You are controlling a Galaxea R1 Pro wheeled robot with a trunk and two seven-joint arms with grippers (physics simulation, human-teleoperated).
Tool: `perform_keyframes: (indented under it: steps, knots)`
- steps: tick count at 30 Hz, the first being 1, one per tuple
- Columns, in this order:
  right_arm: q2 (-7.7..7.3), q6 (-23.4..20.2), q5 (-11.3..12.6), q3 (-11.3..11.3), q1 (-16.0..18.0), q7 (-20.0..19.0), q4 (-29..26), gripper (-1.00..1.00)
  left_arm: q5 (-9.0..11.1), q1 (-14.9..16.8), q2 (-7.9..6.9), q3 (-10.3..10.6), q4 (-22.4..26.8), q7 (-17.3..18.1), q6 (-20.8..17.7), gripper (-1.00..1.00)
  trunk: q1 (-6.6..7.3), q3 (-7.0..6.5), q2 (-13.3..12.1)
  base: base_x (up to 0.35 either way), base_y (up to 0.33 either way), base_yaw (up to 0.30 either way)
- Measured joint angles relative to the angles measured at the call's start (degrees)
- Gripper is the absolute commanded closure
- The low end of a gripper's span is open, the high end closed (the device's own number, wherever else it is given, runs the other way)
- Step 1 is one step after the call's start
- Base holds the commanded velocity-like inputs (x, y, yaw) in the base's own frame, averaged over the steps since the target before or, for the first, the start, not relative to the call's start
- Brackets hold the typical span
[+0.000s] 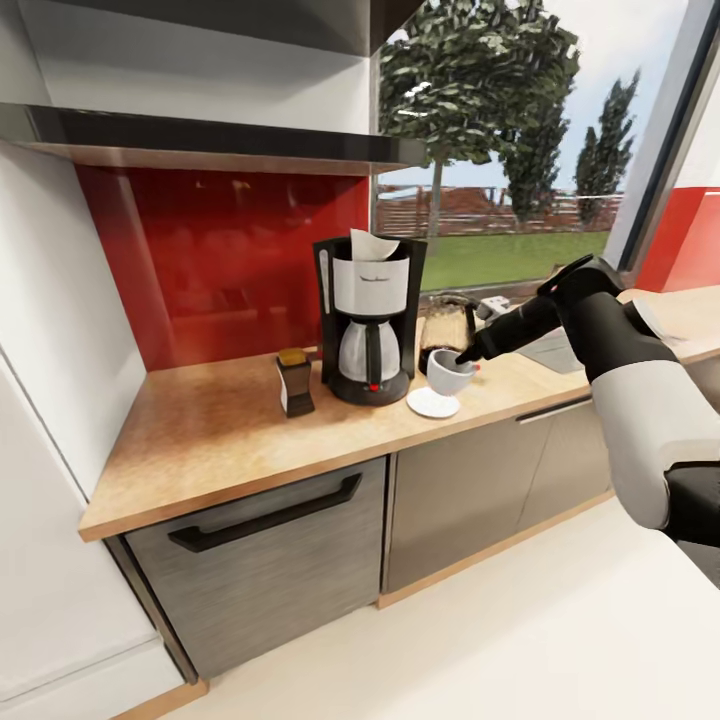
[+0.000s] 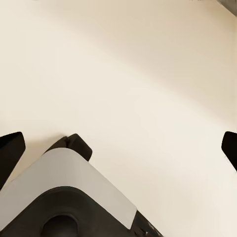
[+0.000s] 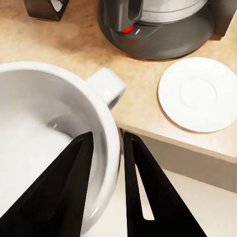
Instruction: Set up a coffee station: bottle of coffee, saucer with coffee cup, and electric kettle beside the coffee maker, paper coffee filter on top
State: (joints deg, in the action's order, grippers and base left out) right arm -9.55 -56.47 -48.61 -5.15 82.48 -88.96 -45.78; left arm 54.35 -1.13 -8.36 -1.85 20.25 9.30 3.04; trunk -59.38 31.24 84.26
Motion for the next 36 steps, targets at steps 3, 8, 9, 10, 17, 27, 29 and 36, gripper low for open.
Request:
perform_keyframes:
  steps: [3,8,9,10,17,27,29,36]
  knots:
    - [0.02,0.0,0.0,0.0,0.0,0.0,0.0,1.00,0.0,0.0,0.00,0.0,0.0,0.0,0.0,-1.00,-0.01,0.00,0.0,0.038,0.021,0.000]
    - [0.09,0.0,0.0,0.0,0.0,0.0,0.1,1.00,0.0,0.0,0.00,0.0,0.0,0.0,-0.1,-1.00,0.00,0.00,0.0,0.116,0.002,0.000]
    - [0.09,0.0,0.0,0.0,0.0,0.0,0.1,1.00,0.0,0.0,0.00,0.0,0.0,0.0,0.0,-1.00,0.00,0.00,0.0,0.038,0.000,0.000]
    - [0.09,0.0,0.0,0.0,0.0,0.0,0.2,1.00,0.0,0.0,0.00,0.0,0.0,0.0,0.0,-1.00,-0.01,0.00,0.0,0.030,0.000,0.000]
    - [0.02,0.0,-0.2,0.0,0.0,0.1,0.8,1.00,0.0,0.0,0.00,0.1,0.0,0.0,0.0,-1.00,0.00,0.00,0.0,0.055,-0.026,0.000]
    - [0.00,0.3,-0.3,-0.1,0.0,0.4,3.5,1.00,0.0,0.0,0.00,0.0,0.0,0.0,0.0,-1.00,0.00,0.00,0.0,0.108,-0.030,0.000]
    - [0.00,0.3,-0.4,-0.1,0.0,1.3,4.5,1.00,0.0,0.0,0.00,0.0,0.0,0.0,0.0,-1.00,-0.01,0.00,0.0,0.065,-0.004,0.000]
    - [0.08,0.3,-0.4,-0.1,0.0,3.7,5.4,1.00,0.0,0.0,0.00,0.0,0.0,0.0,0.0,-1.00,0.00,0.00,0.0,0.161,-0.001,0.000]
